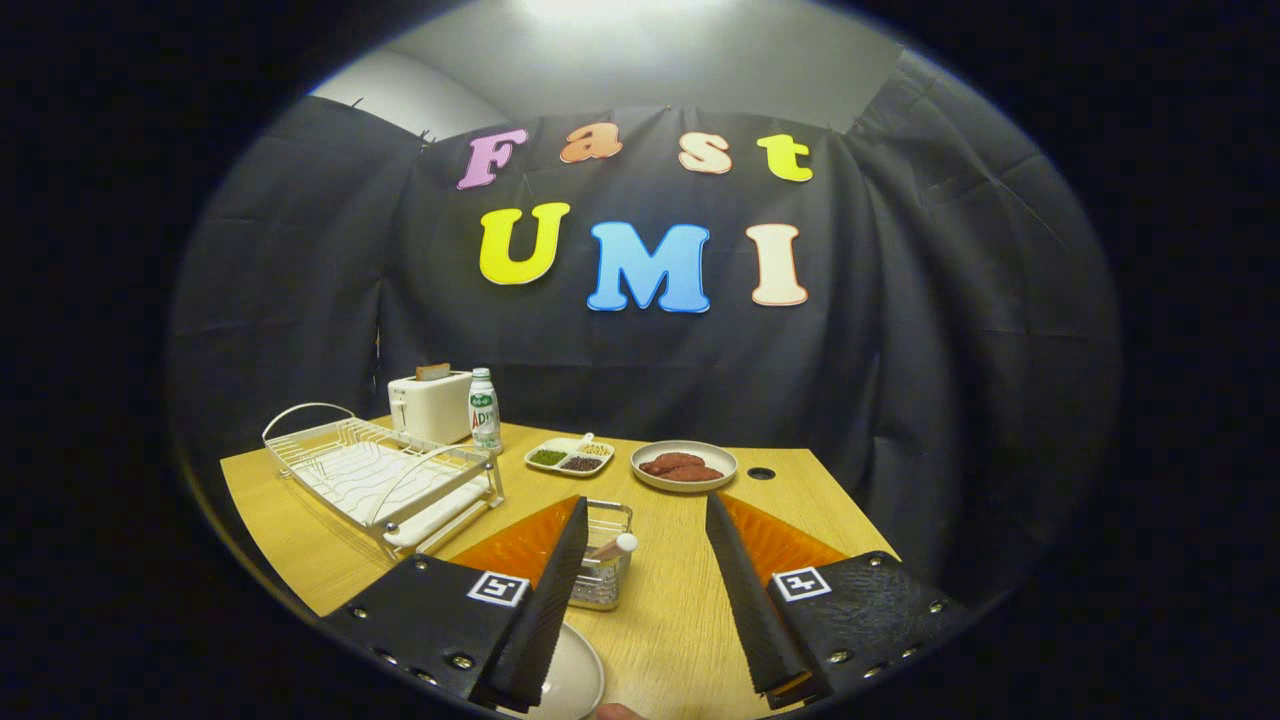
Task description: Take the plate from the dish rack, then take the spoon from the basket and place it into the plate.
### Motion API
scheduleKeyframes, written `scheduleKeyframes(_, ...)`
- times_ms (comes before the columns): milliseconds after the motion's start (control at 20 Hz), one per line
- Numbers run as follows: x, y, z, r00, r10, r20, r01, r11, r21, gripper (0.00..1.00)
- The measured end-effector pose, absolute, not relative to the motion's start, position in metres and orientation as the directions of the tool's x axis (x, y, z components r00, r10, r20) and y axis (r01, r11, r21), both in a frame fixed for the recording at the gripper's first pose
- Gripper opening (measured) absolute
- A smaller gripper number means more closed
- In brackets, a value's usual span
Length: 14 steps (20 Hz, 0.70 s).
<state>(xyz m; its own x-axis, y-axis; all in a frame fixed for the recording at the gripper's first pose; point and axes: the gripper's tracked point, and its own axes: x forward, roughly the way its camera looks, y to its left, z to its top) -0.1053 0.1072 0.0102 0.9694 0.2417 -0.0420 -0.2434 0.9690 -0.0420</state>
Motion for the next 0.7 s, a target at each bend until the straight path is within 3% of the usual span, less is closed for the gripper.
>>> scheduleKeyframes(550, -0.041, 0.127, -0.03, 0.981, 0.191, 0.023, -0.191, 0.981, -0.013, 0.74)
scheduleKeyframes(700, -0.031, 0.133, -0.038, 0.981, 0.193, -0.004, -0.193, 0.981, -0.035, 0.63)
